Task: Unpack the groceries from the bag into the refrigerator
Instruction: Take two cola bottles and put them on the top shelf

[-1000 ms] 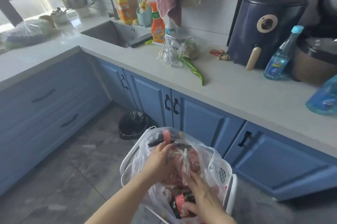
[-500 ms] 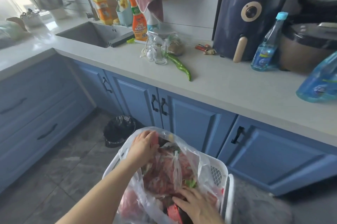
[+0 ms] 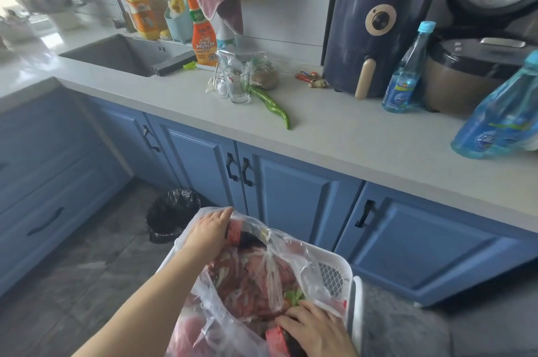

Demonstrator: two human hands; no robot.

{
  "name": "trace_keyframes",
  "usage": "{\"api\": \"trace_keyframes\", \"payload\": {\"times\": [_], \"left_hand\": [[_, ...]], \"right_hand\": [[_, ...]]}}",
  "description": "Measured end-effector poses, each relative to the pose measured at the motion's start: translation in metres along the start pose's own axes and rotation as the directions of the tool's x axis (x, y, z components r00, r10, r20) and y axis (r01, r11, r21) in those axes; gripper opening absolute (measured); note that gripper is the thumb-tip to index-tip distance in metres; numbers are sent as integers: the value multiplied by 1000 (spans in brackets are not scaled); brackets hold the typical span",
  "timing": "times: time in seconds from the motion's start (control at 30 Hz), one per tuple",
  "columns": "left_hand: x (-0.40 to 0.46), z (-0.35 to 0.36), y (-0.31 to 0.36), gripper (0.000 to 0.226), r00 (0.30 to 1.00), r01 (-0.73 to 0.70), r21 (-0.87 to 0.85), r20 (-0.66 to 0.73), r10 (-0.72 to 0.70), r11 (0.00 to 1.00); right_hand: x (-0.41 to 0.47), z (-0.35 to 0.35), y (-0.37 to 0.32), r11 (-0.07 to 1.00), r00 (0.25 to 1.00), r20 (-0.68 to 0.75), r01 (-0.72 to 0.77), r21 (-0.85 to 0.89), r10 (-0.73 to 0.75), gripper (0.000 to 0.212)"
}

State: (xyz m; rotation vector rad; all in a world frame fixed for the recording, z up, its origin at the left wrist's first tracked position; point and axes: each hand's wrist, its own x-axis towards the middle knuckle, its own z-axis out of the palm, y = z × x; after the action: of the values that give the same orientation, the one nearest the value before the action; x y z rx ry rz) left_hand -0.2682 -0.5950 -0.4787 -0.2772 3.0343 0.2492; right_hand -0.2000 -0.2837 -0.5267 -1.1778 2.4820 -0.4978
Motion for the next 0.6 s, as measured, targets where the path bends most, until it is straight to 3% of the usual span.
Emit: {"api": "trace_keyframes", "payload": {"times": [0.07, 0.17, 0.2, 0.37, 0.6], "left_hand": [[-2, -2, 0, 70, 999, -34, 30, -7, 34, 999], [2, 1, 0, 62, 998, -54, 32, 37, 53, 998], [5, 1, 1, 60, 997, -55, 34, 53, 53, 998], [22, 11, -1, 80, 974, -106, 8, 203, 102, 994], [0, 18, 3, 70, 989, -133, 30, 69, 131, 991]], "right_hand": [[-7, -2, 10, 996, 993, -104, -55, -67, 48, 29], [-12, -16, 15, 993, 990, -98, -110, -51, 105, 75], [-12, -17, 16, 993, 984, -141, -116, -33, 111, 81], [-5, -19, 17, 988, 926, -346, -149, 28, 149, 88], [6, -18, 4, 906, 886, -297, -251, 340, 357, 86]]}}
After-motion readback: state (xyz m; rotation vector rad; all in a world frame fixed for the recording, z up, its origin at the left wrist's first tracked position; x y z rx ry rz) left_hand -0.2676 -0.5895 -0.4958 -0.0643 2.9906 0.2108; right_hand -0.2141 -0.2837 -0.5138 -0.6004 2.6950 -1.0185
